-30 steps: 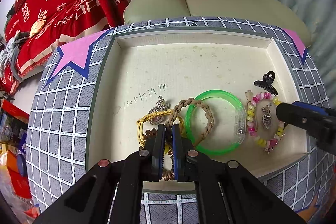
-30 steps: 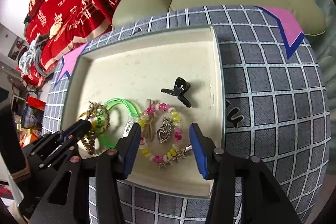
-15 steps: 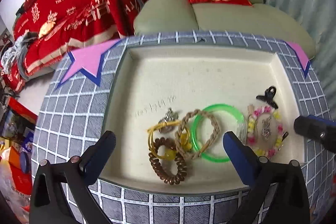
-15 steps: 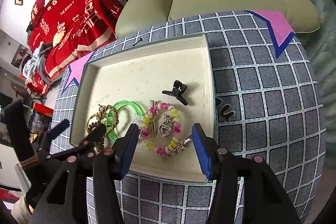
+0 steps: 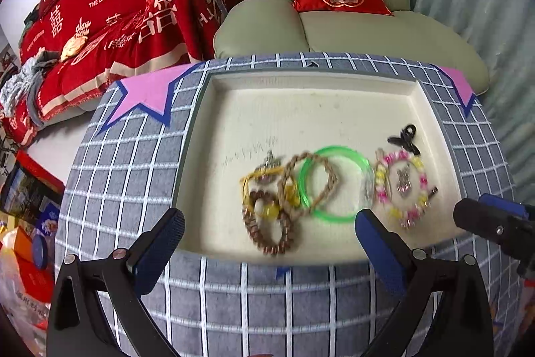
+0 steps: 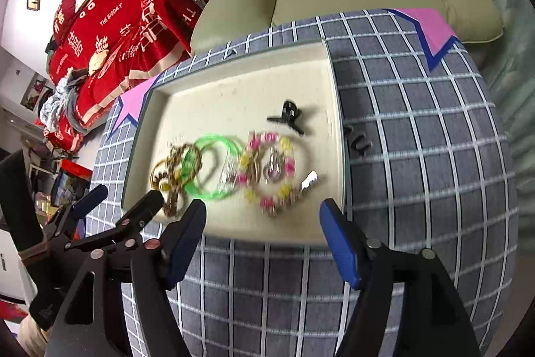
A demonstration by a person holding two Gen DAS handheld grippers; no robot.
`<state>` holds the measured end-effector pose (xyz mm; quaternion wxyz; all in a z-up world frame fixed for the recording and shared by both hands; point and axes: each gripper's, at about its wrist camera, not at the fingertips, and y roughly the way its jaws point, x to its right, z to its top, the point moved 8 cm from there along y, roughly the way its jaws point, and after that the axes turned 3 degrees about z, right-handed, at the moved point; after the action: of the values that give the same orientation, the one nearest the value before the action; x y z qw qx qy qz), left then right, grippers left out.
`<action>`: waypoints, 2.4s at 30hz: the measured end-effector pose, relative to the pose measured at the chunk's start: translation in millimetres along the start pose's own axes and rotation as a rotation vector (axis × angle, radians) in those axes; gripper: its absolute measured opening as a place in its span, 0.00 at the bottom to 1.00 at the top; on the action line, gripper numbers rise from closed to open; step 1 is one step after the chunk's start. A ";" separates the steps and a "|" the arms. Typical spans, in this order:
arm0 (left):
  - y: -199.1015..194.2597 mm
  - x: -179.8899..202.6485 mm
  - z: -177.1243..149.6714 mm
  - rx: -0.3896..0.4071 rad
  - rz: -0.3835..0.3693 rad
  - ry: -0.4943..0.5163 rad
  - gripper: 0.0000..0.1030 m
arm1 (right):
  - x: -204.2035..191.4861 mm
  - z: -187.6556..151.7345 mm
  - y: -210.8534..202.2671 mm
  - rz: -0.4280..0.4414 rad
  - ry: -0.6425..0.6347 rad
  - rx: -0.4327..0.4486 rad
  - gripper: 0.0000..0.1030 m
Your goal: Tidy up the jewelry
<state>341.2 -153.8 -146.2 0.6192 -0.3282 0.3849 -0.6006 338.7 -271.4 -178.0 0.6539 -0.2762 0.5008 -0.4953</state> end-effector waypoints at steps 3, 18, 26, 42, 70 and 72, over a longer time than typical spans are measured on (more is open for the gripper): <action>-10.7 -4.1 -16.3 -0.004 -0.006 -0.002 1.00 | -3.4 -18.7 -5.7 -0.018 -0.007 0.001 0.77; -57.3 -34.1 -94.1 -0.022 0.000 -0.005 1.00 | -12.7 -85.1 -36.0 -0.164 -0.023 0.098 0.88; -75.4 -47.0 -114.2 0.003 0.009 -0.007 1.00 | -27.4 -106.2 -52.4 -0.208 -0.079 0.161 1.00; -93.3 -52.2 -130.7 0.037 0.006 -0.009 1.00 | -24.6 -127.2 -72.5 -0.253 -0.075 0.211 1.00; -94.5 -51.9 -139.0 0.032 -0.003 -0.009 1.00 | -24.9 -133.6 -78.1 -0.262 -0.077 0.219 1.00; -94.3 -51.6 -138.6 0.031 -0.002 -0.010 1.00 | -24.8 -133.9 -78.7 -0.262 -0.076 0.219 1.00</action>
<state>175.1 -100.6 -127.7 0.6256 -0.3220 0.3719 -0.6055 184.9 -258.5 -147.4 0.6285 -0.2847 0.3783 -0.6172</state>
